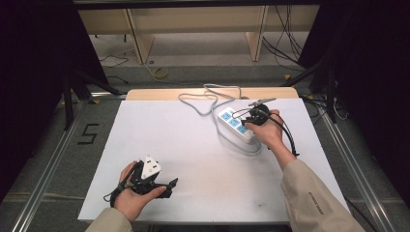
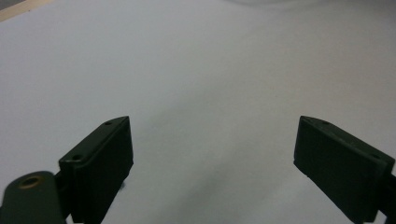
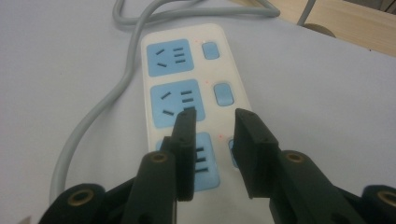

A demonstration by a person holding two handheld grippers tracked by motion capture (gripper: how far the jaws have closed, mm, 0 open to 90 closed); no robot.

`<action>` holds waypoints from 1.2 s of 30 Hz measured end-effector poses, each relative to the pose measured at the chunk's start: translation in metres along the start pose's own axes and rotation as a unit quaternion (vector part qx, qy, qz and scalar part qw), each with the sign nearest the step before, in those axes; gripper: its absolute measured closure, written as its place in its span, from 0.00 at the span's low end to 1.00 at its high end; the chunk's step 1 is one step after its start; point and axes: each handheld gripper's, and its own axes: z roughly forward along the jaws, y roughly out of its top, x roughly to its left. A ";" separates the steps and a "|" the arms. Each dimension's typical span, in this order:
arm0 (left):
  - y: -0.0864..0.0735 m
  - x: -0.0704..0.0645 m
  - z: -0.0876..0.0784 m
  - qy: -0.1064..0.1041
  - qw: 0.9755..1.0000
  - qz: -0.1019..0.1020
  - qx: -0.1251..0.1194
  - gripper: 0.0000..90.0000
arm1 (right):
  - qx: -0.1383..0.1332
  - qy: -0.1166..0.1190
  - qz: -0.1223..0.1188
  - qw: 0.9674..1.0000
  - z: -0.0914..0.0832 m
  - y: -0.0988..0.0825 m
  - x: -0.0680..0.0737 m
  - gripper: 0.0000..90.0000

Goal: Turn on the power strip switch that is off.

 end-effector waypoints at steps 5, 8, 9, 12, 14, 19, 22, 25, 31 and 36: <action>0.000 0.000 0.000 0.000 1.000 0.000 0.000 0.12 | -0.006 0.005 0.000 1.000 -0.007 -0.004 0.002 0.74; 0.000 0.000 0.000 0.001 1.000 0.000 0.000 0.12 | -0.007 0.009 -0.002 1.000 -0.010 -0.007 0.003 0.73; 0.000 0.000 0.000 0.001 1.000 0.000 0.000 0.12 | -0.009 0.009 -0.002 1.000 -0.011 -0.008 0.003 0.72; 0.000 -0.001 0.000 0.001 1.000 0.001 0.001 0.12 | -0.010 0.013 -0.003 1.000 -0.014 -0.011 0.004 0.70; 0.000 0.000 0.000 0.001 1.000 0.000 0.000 0.12 | -0.013 0.013 -0.004 1.000 -0.016 -0.012 0.005 0.69; 0.000 0.000 0.000 0.001 1.000 0.001 0.000 0.12 | -0.019 0.018 -0.006 1.000 -0.021 -0.014 0.007 0.67; 0.001 -0.001 0.000 0.001 1.000 0.001 0.000 0.12 | -0.020 0.020 -0.007 1.000 -0.023 -0.017 0.009 0.66; 0.000 -0.001 0.000 0.001 1.000 0.000 0.000 0.12 | -0.023 0.021 -0.008 0.999 -0.026 -0.019 0.010 0.66; 0.000 0.000 0.000 0.001 1.000 0.000 0.000 0.12 | -0.031 0.026 -0.013 0.999 -0.036 -0.024 0.015 0.63; 0.000 -0.001 -0.001 0.002 1.000 -0.001 0.000 0.12 | -0.035 0.038 -0.014 0.999 -0.045 -0.030 0.017 0.60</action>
